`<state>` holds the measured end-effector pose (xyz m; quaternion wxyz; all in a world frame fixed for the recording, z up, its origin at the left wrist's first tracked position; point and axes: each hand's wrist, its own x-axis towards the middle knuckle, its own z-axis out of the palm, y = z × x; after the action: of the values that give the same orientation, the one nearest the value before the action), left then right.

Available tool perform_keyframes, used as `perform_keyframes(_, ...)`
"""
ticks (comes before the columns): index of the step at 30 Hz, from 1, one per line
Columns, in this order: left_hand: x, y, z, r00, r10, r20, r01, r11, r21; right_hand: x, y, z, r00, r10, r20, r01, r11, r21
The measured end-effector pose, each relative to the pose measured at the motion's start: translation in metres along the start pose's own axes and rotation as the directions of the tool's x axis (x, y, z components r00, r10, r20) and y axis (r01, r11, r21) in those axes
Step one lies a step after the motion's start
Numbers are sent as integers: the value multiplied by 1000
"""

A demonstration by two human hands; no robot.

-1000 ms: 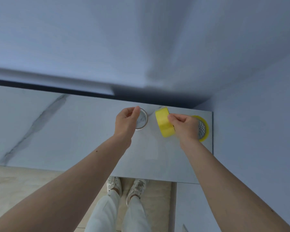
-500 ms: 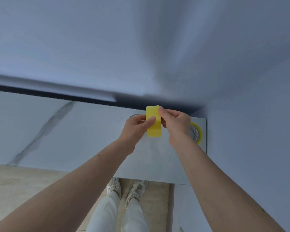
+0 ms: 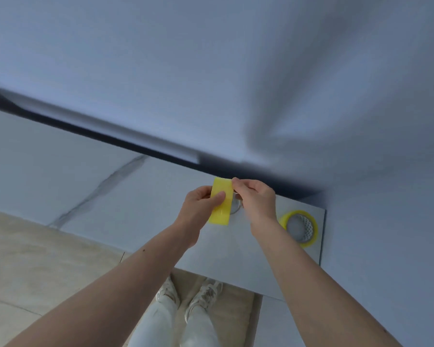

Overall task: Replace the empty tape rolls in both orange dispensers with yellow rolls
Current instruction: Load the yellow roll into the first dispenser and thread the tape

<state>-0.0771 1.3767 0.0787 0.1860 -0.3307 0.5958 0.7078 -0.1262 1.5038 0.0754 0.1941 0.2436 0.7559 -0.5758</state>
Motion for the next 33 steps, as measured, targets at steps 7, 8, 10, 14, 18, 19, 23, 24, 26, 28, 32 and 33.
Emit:
perform_keyframes(7, -18, 4, -55, 997, -11, -80, 6, 998, -62, -11, -14, 56, 936, 247, 250, -209, 963, -170)
perform_keyframes(8, -20, 5, -67, 995, -9, -99, 2, 997, -74, -16, -16, 67, 912, 295, 287, -258, 953, -158)
perform_keyframes(10, -22, 6, -91, 989, 0, -146, -13, 996, -87, -24, -20, 90, 878, 338, 340, -304, 941, -150)
perform_keyframes(14, -27, 8, -146, 974, -1, -225, -22, 995, -100, -42, -26, 139, 846, 348, 403, -312, 937, -155)
perform_keyframes(18, -33, 10, -206, 964, 2, -267, -32, 994, -107, -64, -31, 197, 822, 359, 441, -312, 933, -179)
perform_keyframes(19, -34, 10, -222, 962, 2, -274, -33, 993, -111, -70, -32, 214, 823, 360, 439, -311, 933, -181)
perform_keyframes(23, -35, 13, -285, 949, 1, -317, -40, 992, -118, -89, -37, 279, 834, 356, 422, -280, 932, -232)
perform_keyframes(24, -35, 14, -299, 942, 0, -335, -42, 992, -116, -93, -38, 294, 835, 356, 419, -270, 929, -252)
perform_keyframes(26, -35, 17, -327, 929, -5, -370, -42, 992, -120, -101, -42, 323, 834, 353, 425, -250, 927, -280)
perform_keyframes(28, -35, 19, -352, 918, -11, -395, -44, 991, -130, -106, -47, 350, 827, 353, 437, -244, 926, -288)
perform_keyframes(32, -36, 23, -396, 900, -34, -435, -45, 984, -171, -114, -56, 396, 799, 362, 480, -214, 917, -336)
perform_keyframes(33, -35, 24, -407, 894, -40, -446, -46, 983, -180, -116, -59, 407, 793, 363, 489, -200, 914, -353)
